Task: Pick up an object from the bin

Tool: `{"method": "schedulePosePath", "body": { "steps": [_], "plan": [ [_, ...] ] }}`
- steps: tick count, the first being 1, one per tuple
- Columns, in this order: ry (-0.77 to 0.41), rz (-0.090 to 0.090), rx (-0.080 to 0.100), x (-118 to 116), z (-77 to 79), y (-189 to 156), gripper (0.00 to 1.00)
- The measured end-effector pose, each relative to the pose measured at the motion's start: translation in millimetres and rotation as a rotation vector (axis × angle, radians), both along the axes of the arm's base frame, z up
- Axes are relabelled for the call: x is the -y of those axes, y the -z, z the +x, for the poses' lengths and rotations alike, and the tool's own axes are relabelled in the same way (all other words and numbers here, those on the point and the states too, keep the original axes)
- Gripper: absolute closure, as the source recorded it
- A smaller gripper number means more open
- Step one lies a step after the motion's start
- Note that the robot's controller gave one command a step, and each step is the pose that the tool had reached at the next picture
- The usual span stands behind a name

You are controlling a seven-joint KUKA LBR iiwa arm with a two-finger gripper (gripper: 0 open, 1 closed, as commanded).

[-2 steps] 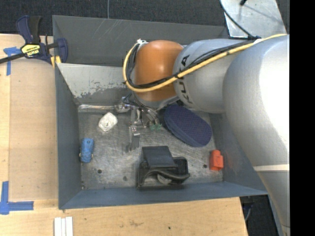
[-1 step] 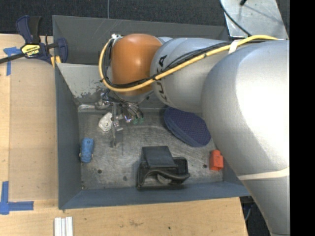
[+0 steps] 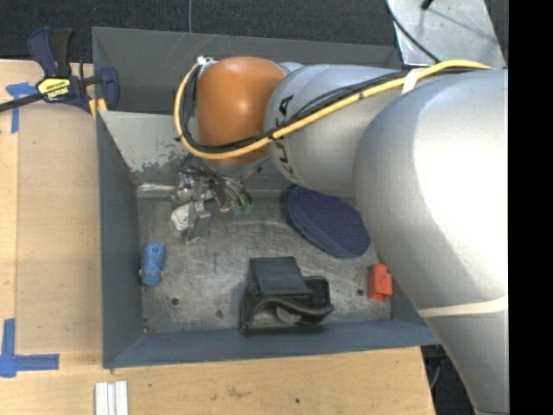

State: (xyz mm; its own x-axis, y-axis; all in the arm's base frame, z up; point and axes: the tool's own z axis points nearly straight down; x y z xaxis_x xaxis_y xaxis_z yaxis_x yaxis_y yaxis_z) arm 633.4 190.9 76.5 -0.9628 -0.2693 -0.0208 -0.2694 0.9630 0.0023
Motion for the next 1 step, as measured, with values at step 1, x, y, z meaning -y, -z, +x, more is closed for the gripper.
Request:
{"method": "schedulePosePath", "body": {
  "steps": [1],
  "plan": [
    [-0.221,-0.007,-0.005,4.1,-17.6,-190.1,1.00]
  ]
}}
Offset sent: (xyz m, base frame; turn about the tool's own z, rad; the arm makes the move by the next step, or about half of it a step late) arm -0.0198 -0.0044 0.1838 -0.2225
